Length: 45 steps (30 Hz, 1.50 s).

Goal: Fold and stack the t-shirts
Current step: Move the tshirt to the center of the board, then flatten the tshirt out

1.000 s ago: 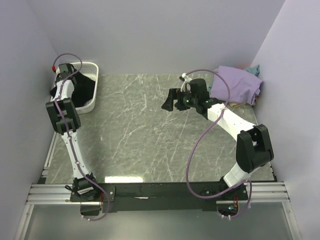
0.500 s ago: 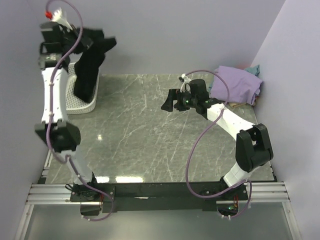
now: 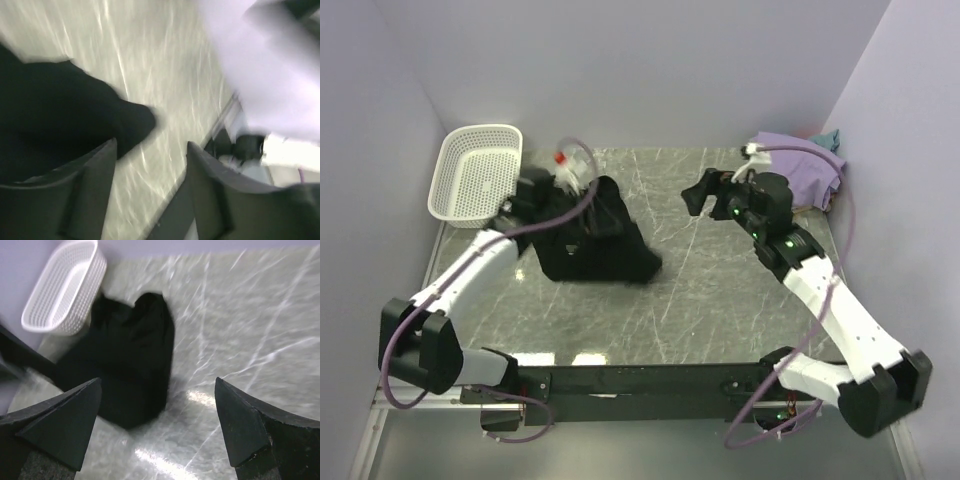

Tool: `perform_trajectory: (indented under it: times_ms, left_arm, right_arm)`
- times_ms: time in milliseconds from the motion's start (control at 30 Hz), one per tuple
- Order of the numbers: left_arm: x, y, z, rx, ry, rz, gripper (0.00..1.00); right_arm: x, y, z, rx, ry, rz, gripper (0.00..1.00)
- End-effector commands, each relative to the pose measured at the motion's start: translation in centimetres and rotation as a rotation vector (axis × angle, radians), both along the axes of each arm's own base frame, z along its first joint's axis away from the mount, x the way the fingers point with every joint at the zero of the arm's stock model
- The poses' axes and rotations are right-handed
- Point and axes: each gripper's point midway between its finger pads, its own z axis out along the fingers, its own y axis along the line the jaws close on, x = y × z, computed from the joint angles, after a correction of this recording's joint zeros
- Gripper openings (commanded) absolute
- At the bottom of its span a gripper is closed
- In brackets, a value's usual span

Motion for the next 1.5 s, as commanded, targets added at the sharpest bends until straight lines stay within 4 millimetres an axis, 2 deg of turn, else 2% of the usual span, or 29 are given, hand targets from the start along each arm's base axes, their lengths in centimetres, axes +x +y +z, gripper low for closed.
perform_trajectory:
  times_ms: [0,33,67,133,167,200,233,300,333,400,433,467,533,567,600,667,700,767,800,933,1000,1133,1200,1267,1300,1333,1367,1400,1467]
  left_arm:
    - [-5.5,-4.5,-6.1,0.047,0.073,-0.103,0.67]
    - [-5.5,-4.3,-7.2,0.086,0.067,-0.056,0.78]
    - [-5.9,-4.2,-8.8,0.117,0.095,-0.028,0.95]
    - [-6.7,-4.2,-9.2,0.131,0.111,-0.004,0.95]
    - [-6.3,-3.6,-9.7,0.156,0.107,0.048,0.94]
    - [-6.4,-2.9,-9.1,0.164,0.096,0.09,0.95]
    - [-6.0,-1.9,-9.1,0.181,0.098,0.158,0.96]
    - [-3.7,1.3,-8.9,0.249,0.063,0.38,0.99]
    - [-3.4,2.6,-9.0,0.273,0.071,0.452,0.99]
    - [-1.9,5.2,-8.6,0.324,0.051,0.619,0.99]
    - [-1.5,5.5,-8.8,0.35,0.05,0.631,1.0]
    - [-1.1,5.6,-8.5,0.362,0.043,0.638,0.99]
    - [-0.1,5.6,-9.5,0.419,0.063,0.65,1.0]
    - [0.1,5.6,-10.3,0.448,0.077,0.648,0.99]
    - [0.6,5.9,-12.1,0.503,0.106,0.669,0.99]
    - [1.1,6.3,-13.6,0.55,0.139,0.701,0.99]
    - [1.5,6.4,-15.0,0.579,0.166,0.71,1.0]
    - [1.7,6.6,-16.3,0.593,0.199,0.722,0.99]
    - [2.0,6.9,-17.1,0.592,0.221,0.739,0.99]
    - [2.3,8.8,-19.0,0.593,0.285,0.804,1.0]
    - [2.5,9.8,-19.0,0.581,0.291,0.834,0.99]
    - [2.5,11.5,-18.8,0.552,0.294,0.851,1.0]
    - [2.6,12.3,-18.6,0.534,0.297,0.852,0.99]
    - [2.4,12.7,-18.6,0.534,0.298,0.853,1.0]
    - [2.5,12.9,-18.3,0.527,0.292,0.855,0.99]
    - [2.3,13.1,-18.4,0.526,0.293,0.854,0.99]
    - [2.3,13.3,-18.4,0.525,0.294,0.856,0.99]
    - [2.3,13.2,-18.2,0.516,0.291,0.849,0.99]
    - [2.2,13.5,-18.3,0.514,0.293,0.849,0.99]
  right_arm:
    - [-1.5,-3.8,1.9,-0.06,-0.036,-0.15,1.0]
    - [-2.2,-3.9,2.6,-0.05,-0.052,-0.14,1.0]
    - [-2.7,-3.8,2.5,-0.049,-0.042,-0.125,1.0]
    - [-3.9,-3.2,2.8,-0.015,-0.036,-0.076,1.0]
    - [-4.2,-2.8,2.2,-0.006,-0.014,-0.057,1.0]
    - [-4.5,-2.5,1.8,0.016,0.005,-0.047,1.0]
    - [-4.8,-2.1,0.5,0.025,0.039,-0.027,1.0]
    - [-5.0,-0.9,-0.9,0.061,0.078,0.019,1.0]
    - [-4.8,-0.6,-2.8,0.056,0.128,0.025,1.0]
    - [-4.6,0.2,-4.3,0.067,0.179,0.045,1.0]
    - [-4.3,0.6,-6.2,0.059,0.23,0.052,1.0]
    - [-4.1,1.2,-6.7,0.065,0.244,0.075,1.0]
    - [-4.0,2.3,-8.9,0.075,0.314,0.118,1.0]
    - [-3.8,2.8,-9.3,0.087,0.328,0.13,1.0]
    - [-3.9,3.7,-10.5,0.099,0.372,0.165,1.0]
    - [-3.7,4.6,-11.4,0.109,0.405,0.181,1.0]
    - [-3.9,5.6,-12.7,0.1,0.444,0.211,1.0]
    - [-4.0,6.7,-13.2,0.082,0.467,0.239,1.0]
    - [-4.5,7.9,-14.3,0.058,0.495,0.272,1.0]
    - [-4.8,11.0,-15.1,-0.001,0.509,0.317,1.0]
    - [-4.8,11.9,-16.0,-0.018,0.526,0.317,1.0]
    - [-4.5,14.5,-16.1,-0.036,0.52,0.331,1.0]
    - [-3.9,14.7,-17.6,-0.069,0.552,0.296,1.0]
    - [-3.3,15.5,-17.5,-0.085,0.543,0.292,1.0]
    - [-3.0,15.4,-18.8,-0.114,0.564,0.268,1.0]
    - [-2.5,15.9,-18.2,-0.121,0.552,0.265,0.99]
    - [-2.7,15.8,-18.8,-0.155,0.566,0.258,0.95]
    - [-2.1,15.4,-19.5,-0.185,0.566,0.226,0.78]
    - [-1.8,15.4,-19.2,-0.203,0.561,0.218,0.48]
